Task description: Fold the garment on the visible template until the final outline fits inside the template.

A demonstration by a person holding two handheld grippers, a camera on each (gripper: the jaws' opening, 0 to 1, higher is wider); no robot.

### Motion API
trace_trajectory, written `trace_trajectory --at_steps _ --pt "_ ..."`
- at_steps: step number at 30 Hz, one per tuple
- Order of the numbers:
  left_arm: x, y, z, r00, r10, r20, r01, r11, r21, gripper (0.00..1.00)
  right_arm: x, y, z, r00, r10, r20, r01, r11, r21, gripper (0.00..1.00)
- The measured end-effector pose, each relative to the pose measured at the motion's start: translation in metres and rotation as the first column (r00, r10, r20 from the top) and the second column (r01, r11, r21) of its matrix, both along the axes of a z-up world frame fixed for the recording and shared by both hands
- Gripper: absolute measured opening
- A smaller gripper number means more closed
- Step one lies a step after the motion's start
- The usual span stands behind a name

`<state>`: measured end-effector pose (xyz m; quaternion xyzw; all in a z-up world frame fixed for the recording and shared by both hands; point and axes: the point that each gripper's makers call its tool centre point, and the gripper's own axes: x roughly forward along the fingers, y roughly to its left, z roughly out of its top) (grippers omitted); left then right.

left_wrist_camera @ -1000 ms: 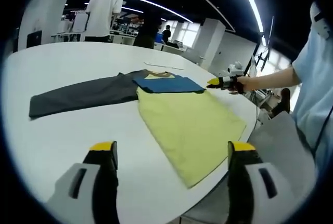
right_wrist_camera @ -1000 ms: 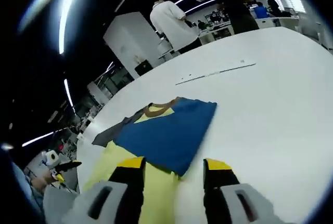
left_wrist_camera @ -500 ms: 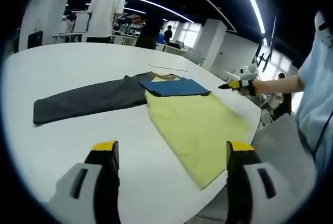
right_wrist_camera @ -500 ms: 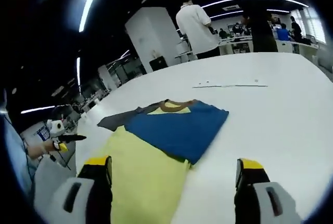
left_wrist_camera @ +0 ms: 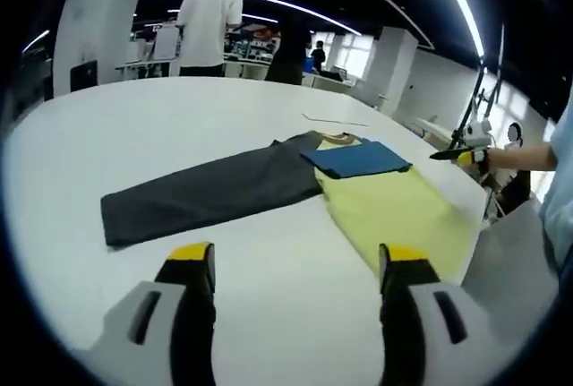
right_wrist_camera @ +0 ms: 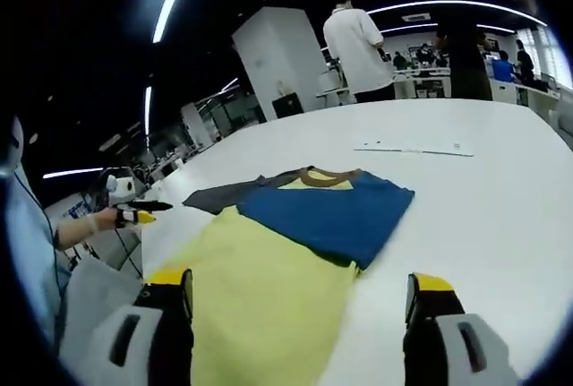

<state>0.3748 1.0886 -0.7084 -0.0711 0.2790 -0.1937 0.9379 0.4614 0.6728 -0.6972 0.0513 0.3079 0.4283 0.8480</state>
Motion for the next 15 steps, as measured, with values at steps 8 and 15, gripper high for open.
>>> trace_trajectory --at_steps 8,15 --pt "0.01 0.062 -0.012 0.985 0.171 -0.02 -0.17 0.984 0.054 0.61 -0.017 0.011 0.004 1.0 0.021 -0.017 -0.02 0.999 0.029 1.0" --pt "0.017 0.108 -0.025 0.945 0.323 -0.047 -0.32 0.946 0.056 0.48 -0.023 0.008 0.001 0.999 0.022 -0.026 -0.021 1.0 0.023 0.99"
